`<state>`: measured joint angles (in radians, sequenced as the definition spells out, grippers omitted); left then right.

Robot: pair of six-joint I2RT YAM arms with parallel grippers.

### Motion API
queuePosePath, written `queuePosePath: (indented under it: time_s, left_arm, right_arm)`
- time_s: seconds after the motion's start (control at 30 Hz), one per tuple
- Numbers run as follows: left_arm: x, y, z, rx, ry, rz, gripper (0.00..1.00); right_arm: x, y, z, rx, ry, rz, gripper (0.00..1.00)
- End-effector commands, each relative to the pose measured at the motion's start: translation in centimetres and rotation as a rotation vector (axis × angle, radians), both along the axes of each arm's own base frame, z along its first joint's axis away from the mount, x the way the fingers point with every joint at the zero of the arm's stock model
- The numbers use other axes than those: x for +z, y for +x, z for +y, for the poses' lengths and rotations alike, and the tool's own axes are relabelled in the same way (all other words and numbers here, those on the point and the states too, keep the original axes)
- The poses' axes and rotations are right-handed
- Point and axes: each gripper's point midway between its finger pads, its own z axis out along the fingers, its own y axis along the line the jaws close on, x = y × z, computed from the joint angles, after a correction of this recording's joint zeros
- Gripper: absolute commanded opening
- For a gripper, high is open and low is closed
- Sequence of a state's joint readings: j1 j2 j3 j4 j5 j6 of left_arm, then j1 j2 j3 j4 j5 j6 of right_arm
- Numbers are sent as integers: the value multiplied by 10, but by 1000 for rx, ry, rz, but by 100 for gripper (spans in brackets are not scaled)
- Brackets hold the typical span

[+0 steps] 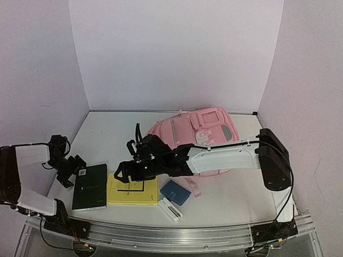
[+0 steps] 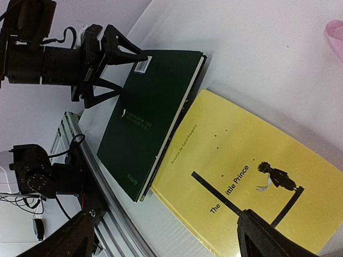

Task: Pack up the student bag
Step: Pick up the book from the center of the board.

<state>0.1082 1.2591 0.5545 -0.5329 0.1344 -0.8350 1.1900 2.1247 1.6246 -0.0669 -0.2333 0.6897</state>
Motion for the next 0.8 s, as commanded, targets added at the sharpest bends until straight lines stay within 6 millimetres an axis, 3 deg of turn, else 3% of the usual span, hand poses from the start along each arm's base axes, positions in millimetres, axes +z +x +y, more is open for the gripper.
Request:
queuePosePath:
  time_s: [0.0, 0.13, 0.4, 0.6, 0.77]
  left_arm:
    - [-2, 6, -22, -73, -116, -30, 100]
    - [-6, 1, -42, -108, -231, -45, 100]
    - [-4, -9, -61, -127, -308, -59, 100]
    - [0, -12, -83, -169, -336, -63, 100]
    - [-3, -15, -103, -227, -329, -35, 100]
  right_arm:
    - [6, -2, 16, 10, 47, 17, 91]
    - [-10, -3, 19, 6, 31, 46, 91]
    - [-40, -7, 25, -5, 18, 135, 89]
    - [-53, -8, 35, -42, 84, 236, 80]
    - [-75, -3, 31, -118, 91, 324, 71]
